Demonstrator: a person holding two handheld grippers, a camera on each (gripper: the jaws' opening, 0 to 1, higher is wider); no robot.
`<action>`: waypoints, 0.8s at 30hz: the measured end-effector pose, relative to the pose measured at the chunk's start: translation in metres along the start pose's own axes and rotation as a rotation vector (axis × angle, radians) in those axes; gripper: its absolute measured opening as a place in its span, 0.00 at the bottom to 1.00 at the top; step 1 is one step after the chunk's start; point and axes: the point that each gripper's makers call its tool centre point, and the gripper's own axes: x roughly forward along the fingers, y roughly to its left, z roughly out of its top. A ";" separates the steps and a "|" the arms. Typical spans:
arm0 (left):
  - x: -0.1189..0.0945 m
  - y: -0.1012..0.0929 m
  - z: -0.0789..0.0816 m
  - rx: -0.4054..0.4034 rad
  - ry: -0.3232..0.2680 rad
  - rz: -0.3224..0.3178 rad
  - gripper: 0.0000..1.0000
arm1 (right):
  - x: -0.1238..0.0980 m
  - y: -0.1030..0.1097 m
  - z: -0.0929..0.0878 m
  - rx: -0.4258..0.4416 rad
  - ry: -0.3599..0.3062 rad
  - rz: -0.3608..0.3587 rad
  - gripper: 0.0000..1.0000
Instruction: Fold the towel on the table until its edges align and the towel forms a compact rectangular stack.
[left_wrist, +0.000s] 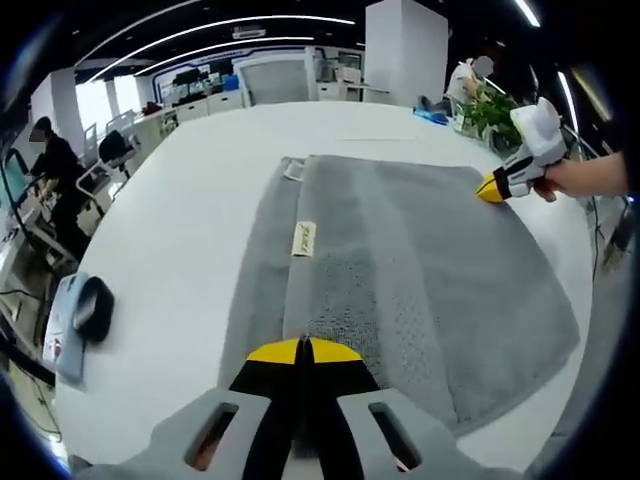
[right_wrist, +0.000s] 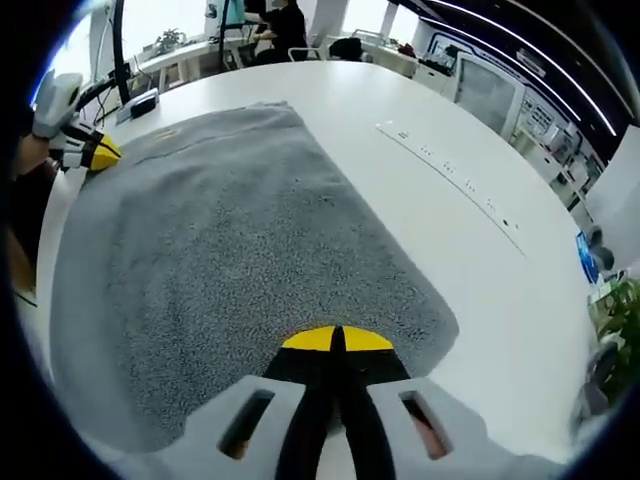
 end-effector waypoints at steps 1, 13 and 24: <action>0.000 0.000 0.000 0.002 0.002 -0.001 0.01 | 0.000 -0.001 -0.001 -0.002 0.003 -0.003 0.00; 0.009 -0.002 0.008 0.075 0.024 -0.005 0.01 | -0.008 -0.002 -0.014 0.108 -0.001 -0.025 0.00; 0.014 -0.008 0.015 0.184 0.073 -0.021 0.01 | -0.014 -0.002 -0.021 0.119 0.008 -0.053 0.00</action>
